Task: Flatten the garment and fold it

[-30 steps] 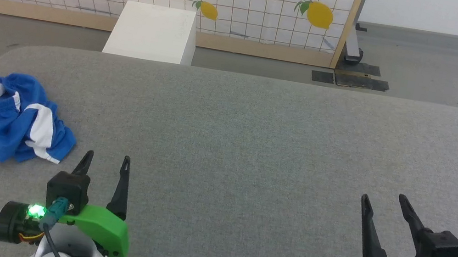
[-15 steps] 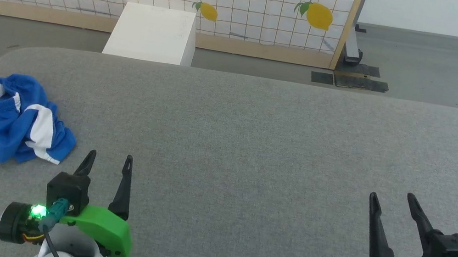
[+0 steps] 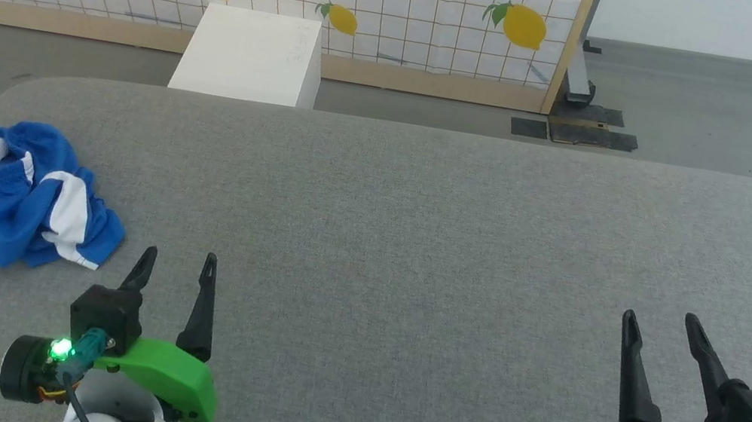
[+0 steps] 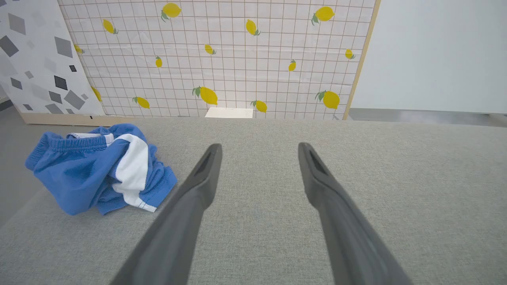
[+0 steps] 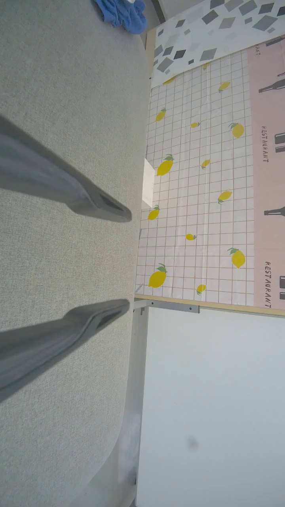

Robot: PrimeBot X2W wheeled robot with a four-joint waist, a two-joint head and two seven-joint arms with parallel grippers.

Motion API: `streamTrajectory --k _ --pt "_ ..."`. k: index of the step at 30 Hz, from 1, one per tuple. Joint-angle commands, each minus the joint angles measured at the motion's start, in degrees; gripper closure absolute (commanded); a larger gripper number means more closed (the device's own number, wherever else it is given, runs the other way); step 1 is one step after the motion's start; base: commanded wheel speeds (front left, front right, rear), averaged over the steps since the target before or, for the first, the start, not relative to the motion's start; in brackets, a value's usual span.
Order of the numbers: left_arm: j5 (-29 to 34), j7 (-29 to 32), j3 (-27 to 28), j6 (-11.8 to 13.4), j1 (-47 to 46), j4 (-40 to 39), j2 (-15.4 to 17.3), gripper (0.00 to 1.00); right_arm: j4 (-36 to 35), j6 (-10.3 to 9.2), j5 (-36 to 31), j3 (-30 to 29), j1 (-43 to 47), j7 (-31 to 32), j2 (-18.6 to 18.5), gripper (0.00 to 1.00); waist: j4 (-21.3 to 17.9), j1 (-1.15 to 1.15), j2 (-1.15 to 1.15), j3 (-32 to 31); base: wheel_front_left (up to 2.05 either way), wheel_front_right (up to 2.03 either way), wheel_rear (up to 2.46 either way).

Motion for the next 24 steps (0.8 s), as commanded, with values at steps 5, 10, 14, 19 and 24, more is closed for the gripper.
streamTrajectory --k 5,10,14,19,24 --pt "-1.37 -1.12 -0.27 0.48 -1.43 0.56 -0.13 0.0 -0.28 -0.04 0.49 -0.47 -1.3 -1.15 0.03 0.0 0.07 0.0 0.0 -0.06 0.0 0.0 0.0" --pt "-2.1 -1.72 -0.44 0.76 -1.6 0.76 -0.14 0.0 -0.22 -0.04 0.68 -0.73 -1.45 -1.75 0.03 0.0 0.17 0.0 0.0 -0.1 0.0 0.0 0.0" --pt "-2.58 -2.19 -0.6 0.99 -1.75 1.0 -0.15 0.0 -0.15 -0.04 0.87 -0.78 -1.58 -2.22 0.03 0.0 0.24 0.0 0.0 -0.1 0.0 0.0 0.0" --pt "-3.04 -2.76 -0.83 1.27 -1.95 1.24 -0.16 0.0 0.1 -0.05 1.13 -0.78 -1.68 -2.8 0.03 0.0 0.34 0.0 0.0 -0.07 0.0 0.0 0.0" --pt "-3.37 -3.36 -1.04 1.57 -2.15 1.34 -0.17 0.0 0.74 -0.05 1.27 -0.54 -1.74 -3.4 0.04 0.0 0.43 0.0 0.0 -0.05 0.0 0.0 0.0"
